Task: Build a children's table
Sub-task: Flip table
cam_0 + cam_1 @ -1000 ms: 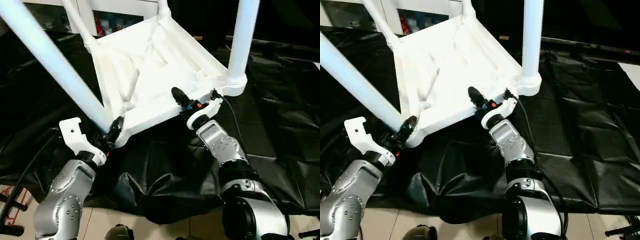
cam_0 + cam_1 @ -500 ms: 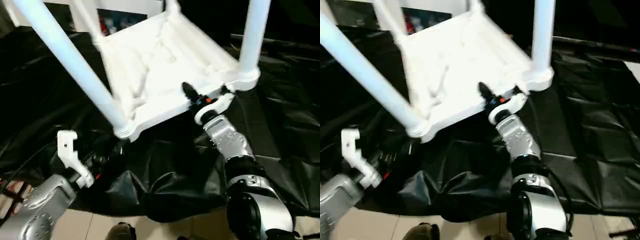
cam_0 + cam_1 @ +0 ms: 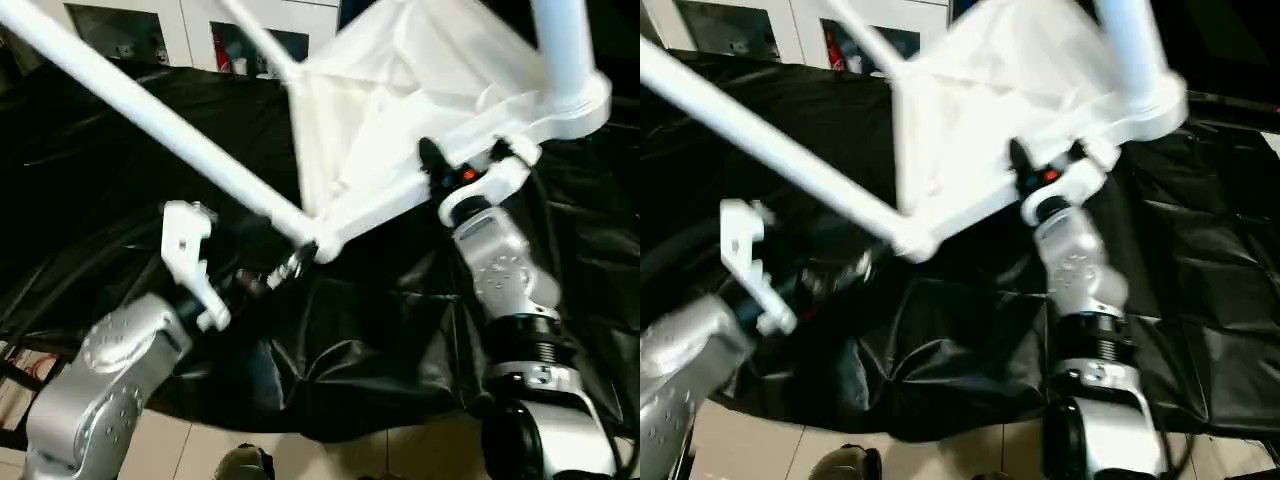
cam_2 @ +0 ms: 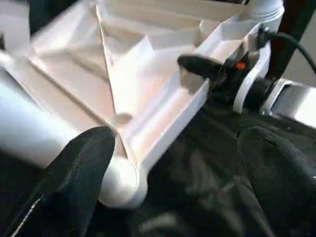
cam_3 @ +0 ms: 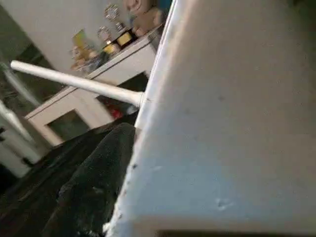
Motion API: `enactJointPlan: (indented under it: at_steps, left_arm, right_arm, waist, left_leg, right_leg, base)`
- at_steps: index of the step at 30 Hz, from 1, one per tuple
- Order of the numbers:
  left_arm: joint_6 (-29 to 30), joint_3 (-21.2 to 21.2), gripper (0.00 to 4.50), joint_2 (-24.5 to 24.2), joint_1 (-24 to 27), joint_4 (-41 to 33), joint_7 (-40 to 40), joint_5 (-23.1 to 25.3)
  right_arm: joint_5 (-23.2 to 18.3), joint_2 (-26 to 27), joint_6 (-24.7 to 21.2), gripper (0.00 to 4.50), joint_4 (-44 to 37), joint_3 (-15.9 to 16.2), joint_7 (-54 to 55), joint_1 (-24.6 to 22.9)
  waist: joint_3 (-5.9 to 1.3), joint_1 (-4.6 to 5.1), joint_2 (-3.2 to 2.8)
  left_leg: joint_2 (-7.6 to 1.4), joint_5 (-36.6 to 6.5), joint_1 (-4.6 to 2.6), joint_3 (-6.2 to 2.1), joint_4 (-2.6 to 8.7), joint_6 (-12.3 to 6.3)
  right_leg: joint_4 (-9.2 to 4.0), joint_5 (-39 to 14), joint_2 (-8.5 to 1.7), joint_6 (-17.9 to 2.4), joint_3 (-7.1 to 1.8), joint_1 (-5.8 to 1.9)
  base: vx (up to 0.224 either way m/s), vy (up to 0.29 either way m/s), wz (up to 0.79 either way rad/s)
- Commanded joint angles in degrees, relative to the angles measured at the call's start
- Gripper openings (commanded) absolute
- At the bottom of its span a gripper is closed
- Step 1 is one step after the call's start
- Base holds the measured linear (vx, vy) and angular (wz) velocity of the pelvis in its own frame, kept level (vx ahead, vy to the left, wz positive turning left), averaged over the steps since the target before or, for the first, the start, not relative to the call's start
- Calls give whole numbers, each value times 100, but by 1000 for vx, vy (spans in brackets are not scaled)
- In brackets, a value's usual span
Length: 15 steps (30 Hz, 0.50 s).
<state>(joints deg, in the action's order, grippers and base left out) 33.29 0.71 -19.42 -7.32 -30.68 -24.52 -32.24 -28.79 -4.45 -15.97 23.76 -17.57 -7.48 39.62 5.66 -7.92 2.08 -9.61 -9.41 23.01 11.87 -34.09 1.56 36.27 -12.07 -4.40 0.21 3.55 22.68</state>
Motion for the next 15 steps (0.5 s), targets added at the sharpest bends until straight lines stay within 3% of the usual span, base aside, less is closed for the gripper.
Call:
enactJointPlan:
  at_steps: [1,7,10,11,15]
  left_arm:
    - [73,-136,450,4,-73,-169,55,96]
    - [-133,-192,450,-43,-432,92,348,661]
    - [-473,-227,450,-138,-605,308,417,1036]
    - [-544,-261,450,-210,-667,365,433,1179]
    - [-686,-292,450,-371,-921,562,575,1578]
  right_arm:
    - [950,-415,-39,218,-308,319,119,-235]
    - [1183,-887,-500,218,-814,659,236,-285]
    - [1372,-1108,-570,217,-808,741,329,-248]
    - [1434,-1176,-599,215,-807,759,376,-222]
    - [1580,-1342,-765,210,-887,779,615,-118]
  waist:
    - [-434,75,1]
    - [-457,85,21]
    - [-467,95,20]
    - [-493,110,57]
    - [-500,121,48]
  left_leg:
    - [-342,-825,-232,-166,417,352]
    - [-323,-864,-211,-178,406,402]
    - [-326,-904,-206,-189,404,434]
    - [-329,-984,-223,-189,400,463]
    - [-340,-1111,-258,-191,402,502]
  right_leg:
    - [-382,-612,-371,-589,-316,-165]
    - [-419,-772,-354,-357,-316,-179]
    - [-430,-808,-356,-338,-311,-174]
    - [-424,-824,-348,-334,-308,-175]
    - [-425,-871,-337,-412,-304,-141]
  base:
    - [0,0,0]
    - [0,0,0]
    - [0,0,0]
    - [0,0,0]
    - [0,0,0]
